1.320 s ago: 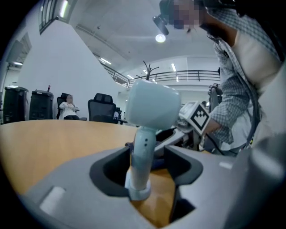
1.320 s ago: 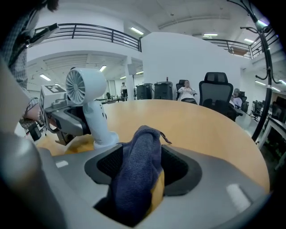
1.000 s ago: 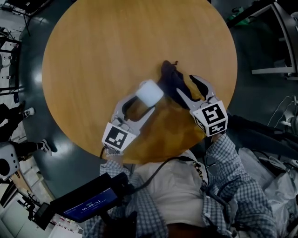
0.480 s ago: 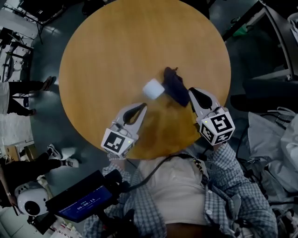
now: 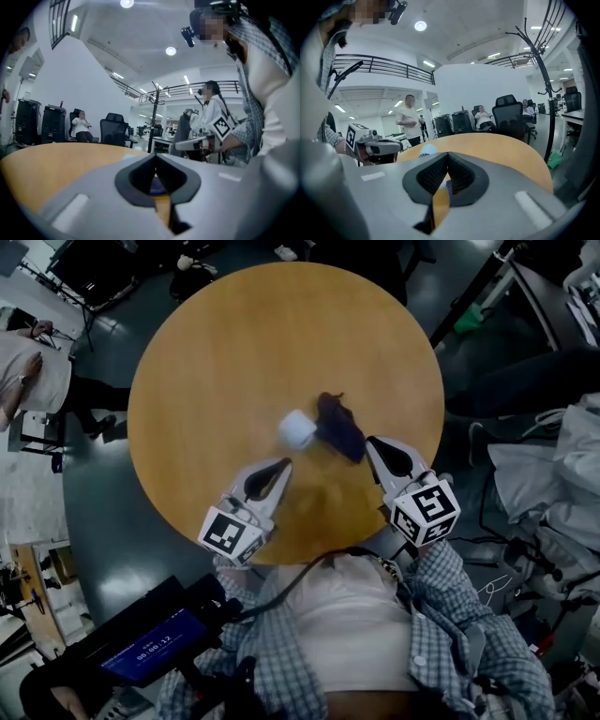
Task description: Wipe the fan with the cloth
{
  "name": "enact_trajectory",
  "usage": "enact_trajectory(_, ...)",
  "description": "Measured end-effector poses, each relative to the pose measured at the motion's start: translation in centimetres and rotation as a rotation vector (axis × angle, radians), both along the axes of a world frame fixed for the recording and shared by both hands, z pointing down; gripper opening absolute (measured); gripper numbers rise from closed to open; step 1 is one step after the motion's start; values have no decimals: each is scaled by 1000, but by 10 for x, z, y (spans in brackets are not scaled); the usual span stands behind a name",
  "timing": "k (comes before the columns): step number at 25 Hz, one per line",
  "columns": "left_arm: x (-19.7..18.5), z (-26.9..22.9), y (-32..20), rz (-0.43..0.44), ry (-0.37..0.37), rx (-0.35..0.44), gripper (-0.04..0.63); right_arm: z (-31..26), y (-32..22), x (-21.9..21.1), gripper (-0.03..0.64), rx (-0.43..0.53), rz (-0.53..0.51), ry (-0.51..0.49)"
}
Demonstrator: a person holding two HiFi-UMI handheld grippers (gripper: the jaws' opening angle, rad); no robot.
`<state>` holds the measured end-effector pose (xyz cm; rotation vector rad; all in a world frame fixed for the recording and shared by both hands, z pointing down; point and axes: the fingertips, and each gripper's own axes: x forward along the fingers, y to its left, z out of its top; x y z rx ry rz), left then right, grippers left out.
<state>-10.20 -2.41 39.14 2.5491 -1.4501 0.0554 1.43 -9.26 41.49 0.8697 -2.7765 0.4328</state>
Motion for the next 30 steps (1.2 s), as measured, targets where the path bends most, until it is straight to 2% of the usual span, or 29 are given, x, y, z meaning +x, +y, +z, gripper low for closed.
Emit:
enact_trajectory(10,13,8,-47,-5,-8,-18,2,9,-50,6,4,3,-19,-6)
enact_trajectory(22,16,2,-36,-13,7,9,2,20,-31,2,3,-28,-85,45)
enact_trajectory(30,20,5,-33,0,3,-6,2,23,-24,-2,4,-33,-127,64)
